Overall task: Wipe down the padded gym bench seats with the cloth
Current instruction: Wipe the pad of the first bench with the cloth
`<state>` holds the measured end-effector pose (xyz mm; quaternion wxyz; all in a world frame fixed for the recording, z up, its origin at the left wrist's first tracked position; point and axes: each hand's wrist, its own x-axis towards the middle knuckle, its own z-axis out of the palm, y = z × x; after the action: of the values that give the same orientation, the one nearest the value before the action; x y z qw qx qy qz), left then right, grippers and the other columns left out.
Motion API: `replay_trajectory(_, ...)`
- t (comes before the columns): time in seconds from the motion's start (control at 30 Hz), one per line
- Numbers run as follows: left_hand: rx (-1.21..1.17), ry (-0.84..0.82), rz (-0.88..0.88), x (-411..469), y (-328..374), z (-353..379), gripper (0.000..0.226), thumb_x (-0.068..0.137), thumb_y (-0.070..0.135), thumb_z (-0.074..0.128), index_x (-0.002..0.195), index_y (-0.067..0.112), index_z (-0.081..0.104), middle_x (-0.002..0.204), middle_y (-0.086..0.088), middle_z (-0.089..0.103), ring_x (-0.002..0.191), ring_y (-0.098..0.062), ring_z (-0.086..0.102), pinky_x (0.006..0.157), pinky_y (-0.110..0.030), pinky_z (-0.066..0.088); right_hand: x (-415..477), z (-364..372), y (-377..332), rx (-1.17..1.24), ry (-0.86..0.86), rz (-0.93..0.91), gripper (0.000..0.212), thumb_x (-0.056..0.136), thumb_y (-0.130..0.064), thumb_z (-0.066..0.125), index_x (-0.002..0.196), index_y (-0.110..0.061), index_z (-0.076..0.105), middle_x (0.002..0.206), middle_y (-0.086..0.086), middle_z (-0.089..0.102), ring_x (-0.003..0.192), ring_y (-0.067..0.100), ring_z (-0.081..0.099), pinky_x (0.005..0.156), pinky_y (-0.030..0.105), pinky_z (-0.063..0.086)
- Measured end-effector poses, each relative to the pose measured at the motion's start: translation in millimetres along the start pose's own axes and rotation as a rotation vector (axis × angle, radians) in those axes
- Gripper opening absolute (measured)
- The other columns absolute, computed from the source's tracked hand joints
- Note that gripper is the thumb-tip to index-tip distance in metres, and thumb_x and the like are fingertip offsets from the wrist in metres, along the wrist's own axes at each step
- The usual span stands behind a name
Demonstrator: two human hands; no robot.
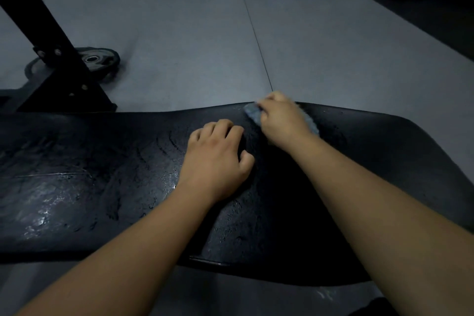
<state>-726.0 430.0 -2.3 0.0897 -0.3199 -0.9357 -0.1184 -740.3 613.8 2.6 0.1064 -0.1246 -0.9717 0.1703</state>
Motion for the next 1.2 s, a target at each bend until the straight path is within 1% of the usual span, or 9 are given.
replay_trajectory(0.1, -0.007, 0.012, 0.004, 0, -1, 0, 0.039, 0.08, 0.043, 0.04, 0.108, 0.022, 0.056, 0.117, 0.001, 0.055, 0.11, -0.024, 0.05, 0.094, -0.041, 0.038, -40, -6, 1, 0.027, -0.076, -0.34, 0.039, 0.094, -0.02, 0.046, 0.128, -0.013, 0.063, 0.136, 0.005, 0.06, 0.125, 0.022, 0.052, 0.105, 0.033, 0.038)
replay_trajectory(0.3, -0.02, -0.059, 0.02, 3, -1, 0, 0.061, 0.085, 0.047, 0.028, 0.138, 0.023, 0.048, 0.152, 0.002, 0.04, 0.143, -0.02, 0.03, 0.119, -0.043, 0.021, 4, -11, 38, -0.208, -0.017, 0.064, 0.043, 0.102, -0.029, 0.031, 0.141, -0.022, 0.047, 0.149, 0.001, 0.046, 0.139, 0.02, 0.037, 0.114, 0.041, 0.024)
replay_trajectory(0.4, -0.008, -0.096, 0.007, 4, -1, 1, 0.067, 0.086, 0.047, 0.026, 0.147, 0.024, 0.04, 0.16, 0.001, 0.031, 0.148, -0.02, 0.023, 0.122, -0.044, 0.016, -20, -5, 4, -0.171, -0.119, -0.077, 0.051, 0.105, -0.037, 0.028, 0.154, -0.025, 0.034, 0.163, -0.004, 0.027, 0.151, 0.016, 0.019, 0.121, 0.039, 0.012)
replay_trajectory(0.5, -0.008, -0.098, 0.003, 4, -1, 1, 0.068, 0.086, 0.047, 0.026, 0.149, 0.024, 0.037, 0.161, 0.001, 0.03, 0.148, -0.019, 0.022, 0.122, -0.044, 0.015, -52, -17, 23, -0.139, -0.164, -0.206, 0.06, 0.099, -0.048, 0.027, 0.154, -0.026, 0.036, 0.164, -0.006, 0.026, 0.152, 0.013, 0.018, 0.124, 0.034, 0.012)
replay_trajectory(0.67, -0.001, -0.099, 0.002, 2, -2, 2, 0.067, 0.087, 0.047, 0.025, 0.148, 0.024, 0.039, 0.16, 0.002, 0.031, 0.148, -0.019, 0.023, 0.122, -0.043, 0.015, -3, -12, 27, -0.216, -0.097, 0.097, 0.051, 0.105, -0.038, 0.03, 0.153, -0.023, 0.035, 0.163, 0.0, 0.028, 0.15, 0.02, 0.022, 0.122, 0.04, 0.014)
replay_trajectory(0.83, 0.006, -0.088, 0.001, 2, -2, 0, 0.066, 0.085, 0.047, 0.025, 0.144, 0.024, 0.045, 0.157, 0.002, 0.036, 0.146, -0.019, 0.028, 0.12, -0.044, 0.02, -69, -15, 4, -0.139, -0.168, -0.183, 0.056, 0.103, -0.05, 0.029, 0.155, -0.028, 0.033, 0.165, -0.006, 0.022, 0.152, 0.015, 0.016, 0.124, 0.036, 0.011)
replay_trajectory(1.0, 0.004, -0.111, -0.001, 3, 0, -2, 0.068, 0.086, 0.048, 0.024, 0.146, 0.024, 0.042, 0.159, 0.002, 0.033, 0.147, -0.019, 0.025, 0.121, -0.044, 0.017, -38, -26, 48, -0.238, -0.128, 0.154, 0.055, 0.105, -0.046, 0.026, 0.157, -0.027, 0.026, 0.166, -0.002, 0.018, 0.153, 0.02, 0.014, 0.124, 0.041, 0.01)
replay_trajectory(1.13, 0.002, -0.119, -0.003, 3, 0, -3, 0.067, 0.086, 0.048, 0.025, 0.145, 0.024, 0.043, 0.158, 0.001, 0.035, 0.147, -0.02, 0.027, 0.121, -0.044, 0.019, -103, -20, -9, -0.19, -0.177, -0.138, 0.057, 0.104, -0.047, 0.018, 0.156, -0.027, 0.028, 0.166, -0.003, 0.019, 0.153, 0.02, 0.012, 0.124, 0.038, 0.008)
replay_trajectory(1.2, 0.0, -0.122, 0.0, 3, 0, -2, 0.067, 0.086, 0.049, 0.026, 0.146, 0.023, 0.043, 0.158, 0.001, 0.035, 0.147, -0.02, 0.026, 0.121, -0.044, 0.018, -155, -33, 1, -0.124, -0.204, -0.171, 0.066, 0.097, -0.054, 0.011, 0.156, -0.03, 0.03, 0.165, -0.01, 0.019, 0.153, 0.012, 0.01, 0.124, 0.034, 0.007)
